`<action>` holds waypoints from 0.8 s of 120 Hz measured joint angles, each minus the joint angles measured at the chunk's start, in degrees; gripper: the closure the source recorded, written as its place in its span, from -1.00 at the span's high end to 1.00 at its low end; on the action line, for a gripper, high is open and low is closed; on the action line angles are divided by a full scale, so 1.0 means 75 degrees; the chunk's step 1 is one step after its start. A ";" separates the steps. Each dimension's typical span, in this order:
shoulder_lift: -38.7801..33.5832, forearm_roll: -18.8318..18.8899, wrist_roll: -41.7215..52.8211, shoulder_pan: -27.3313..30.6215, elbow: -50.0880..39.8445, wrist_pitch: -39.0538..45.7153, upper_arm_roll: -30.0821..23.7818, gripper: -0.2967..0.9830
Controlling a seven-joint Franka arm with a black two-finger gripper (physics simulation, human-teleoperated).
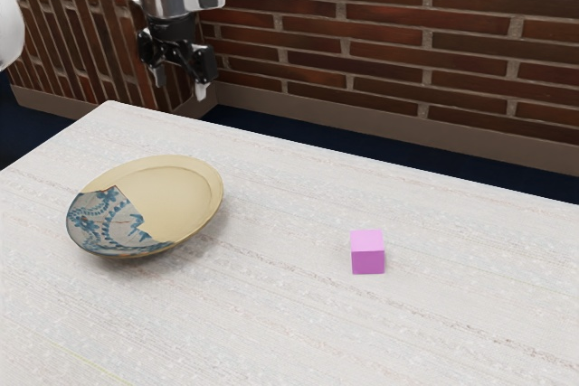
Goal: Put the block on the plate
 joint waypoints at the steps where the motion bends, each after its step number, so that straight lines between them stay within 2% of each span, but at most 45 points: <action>1: -0.0019 -0.0001 0.0001 -0.0053 -0.0027 -0.0004 -0.0003 0.53; 18: 0.0056 -0.0007 0.0011 -0.0814 -0.0167 0.0119 0.0248 0.53; 30: 0.0918 -0.0120 -0.0058 -0.1440 0.0334 0.0425 0.0617 0.54; 42: 0.1813 -0.0543 -0.0455 -0.1916 0.0640 0.1035 0.0744 0.54; 51: 0.2331 -0.0965 -0.0969 -0.2123 0.0687 0.1538 0.0781 0.54; 62: 0.2673 -0.1252 -0.1792 -0.2349 0.0681 0.2042 0.0794 0.54; 96: 0.3754 -0.1483 -0.4612 -0.3259 0.0683 0.3473 0.0750 0.54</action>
